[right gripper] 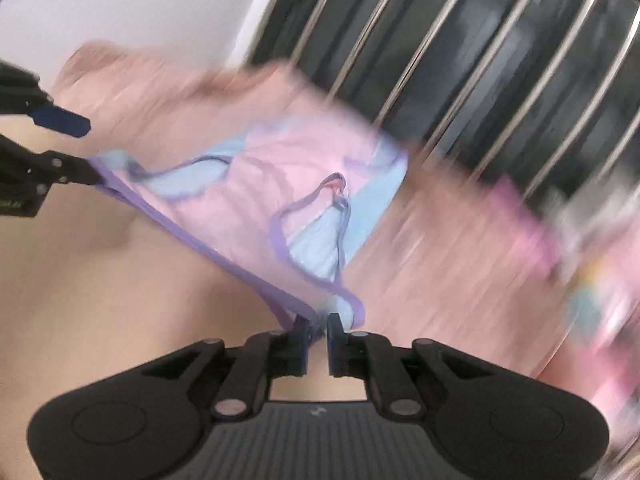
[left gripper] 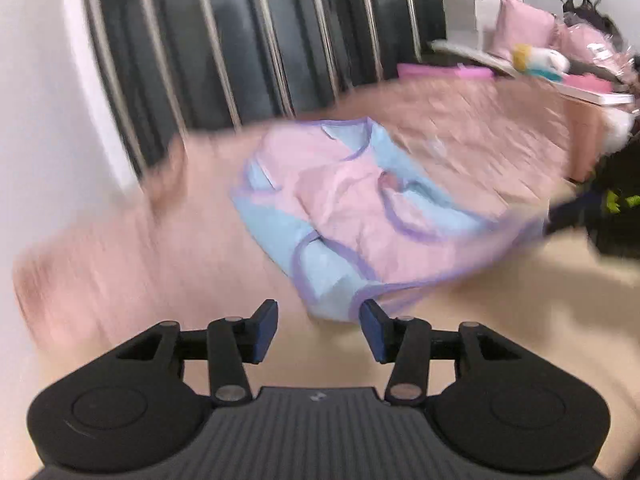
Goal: Fold clothes
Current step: 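Lower the stretched garment onto the jacket with both grippers and release, then withdraw both grippers from the flattened garment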
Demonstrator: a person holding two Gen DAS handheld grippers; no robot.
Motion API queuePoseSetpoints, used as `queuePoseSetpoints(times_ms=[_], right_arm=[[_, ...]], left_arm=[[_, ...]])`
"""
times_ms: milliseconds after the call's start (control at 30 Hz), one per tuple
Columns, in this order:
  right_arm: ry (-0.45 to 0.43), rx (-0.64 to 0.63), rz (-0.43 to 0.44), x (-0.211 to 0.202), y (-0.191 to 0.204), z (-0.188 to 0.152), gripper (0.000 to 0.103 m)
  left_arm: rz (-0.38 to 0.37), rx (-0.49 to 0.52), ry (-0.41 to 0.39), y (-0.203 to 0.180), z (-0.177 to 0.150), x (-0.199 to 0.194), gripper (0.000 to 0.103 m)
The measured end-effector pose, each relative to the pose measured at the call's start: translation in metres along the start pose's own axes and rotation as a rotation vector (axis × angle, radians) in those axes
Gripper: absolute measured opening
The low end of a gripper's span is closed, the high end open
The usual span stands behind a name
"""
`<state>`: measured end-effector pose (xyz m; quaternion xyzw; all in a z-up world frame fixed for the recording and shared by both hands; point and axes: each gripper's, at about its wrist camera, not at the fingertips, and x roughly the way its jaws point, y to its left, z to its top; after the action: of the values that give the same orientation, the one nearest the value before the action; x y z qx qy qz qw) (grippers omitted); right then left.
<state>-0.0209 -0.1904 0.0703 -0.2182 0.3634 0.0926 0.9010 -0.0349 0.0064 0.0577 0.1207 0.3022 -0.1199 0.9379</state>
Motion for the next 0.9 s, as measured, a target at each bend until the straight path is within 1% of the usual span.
queuePoseSetpoints(times_ms=[33,67,100,167,233,267,333,367,400,433,467,500,567,600,633,667,700,733,767,800,833,900], right_arm=[[0.017,0.048,0.029,-0.008,0.008,-0.025,0.014],[0.029,0.100,0.057,-0.017,0.014,-0.048,0.026],[0.025,0.164,0.085,-0.027,0.012,-0.063,0.034],[0.013,0.289,0.140,-0.046,0.008,-0.090,0.035],[-0.037,0.364,0.163,-0.057,-0.001,-0.097,0.035],[-0.067,0.381,0.155,-0.058,-0.004,-0.094,0.036],[-0.115,0.394,0.132,-0.052,-0.011,-0.084,0.037],[-0.131,0.406,0.118,-0.044,-0.012,-0.079,0.037],[-0.142,0.425,0.106,-0.034,-0.014,-0.072,0.037],[-0.142,0.452,0.091,-0.021,-0.015,-0.066,0.037],[-0.136,0.477,0.074,-0.008,-0.017,-0.059,0.036],[-0.111,0.495,0.055,0.005,-0.018,-0.053,0.036],[-0.086,0.536,0.046,0.022,-0.020,-0.050,0.036],[-0.081,0.541,0.058,0.028,-0.018,-0.049,0.032],[-0.076,0.545,0.068,0.033,-0.016,-0.048,0.029],[-0.069,0.539,0.073,0.037,-0.014,-0.048,0.019],[-0.070,0.523,0.073,0.038,-0.010,-0.047,0.011],[-0.071,0.498,0.066,0.037,-0.006,-0.047,0.009],[-0.068,0.462,0.063,0.034,-0.001,-0.047,0.005],[-0.064,0.430,0.062,0.030,0.004,-0.047,0.005],[-0.061,0.414,0.068,0.026,0.005,-0.049,0.005],[-0.054,0.400,0.086,0.017,0.003,-0.057,0.005]], left_arm=[[-0.011,-0.054,0.015,0.000,-0.017,-0.012,0.065],[-0.018,-0.094,0.030,0.001,-0.027,-0.022,0.070],[-0.015,-0.127,0.043,0.003,-0.036,-0.032,0.071],[-0.029,-0.176,0.042,0.013,-0.037,-0.043,0.071],[-0.055,-0.221,0.031,0.022,-0.030,-0.039,0.074],[-0.054,-0.243,0.032,0.025,-0.024,-0.032,0.074],[-0.040,-0.286,0.035,0.028,-0.010,-0.011,0.074],[-0.017,-0.313,0.018,0.027,-0.007,0.000,0.073],[0.004,-0.339,0.005,0.026,-0.004,0.011,0.071],[0.012,-0.363,0.016,0.024,-0.002,0.022,0.068],[0.003,-0.377,0.034,0.023,-0.002,0.030,0.066],[-0.005,-0.390,0.052,0.022,-0.002,0.038,0.060],[-0.018,-0.411,0.087,0.019,-0.002,0.054,0.051],[-0.008,-0.387,0.101,0.015,-0.002,0.059,0.034],[0.001,-0.367,0.110,0.012,-0.003,0.063,0.025],[0.007,-0.356,0.101,0.011,-0.005,0.063,0.023],[0.013,-0.346,0.093,0.009,-0.007,0.062,0.018],[0.016,-0.345,0.091,0.009,-0.009,0.060,0.013],[0.019,-0.343,0.089,0.009,-0.012,0.057,0.012],[0.022,-0.341,0.086,0.009,-0.015,0.055,0.007],[0.023,-0.341,0.085,0.009,-0.018,0.052,0.006],[0.009,-0.360,0.084,0.010,-0.026,0.041,0.004]])
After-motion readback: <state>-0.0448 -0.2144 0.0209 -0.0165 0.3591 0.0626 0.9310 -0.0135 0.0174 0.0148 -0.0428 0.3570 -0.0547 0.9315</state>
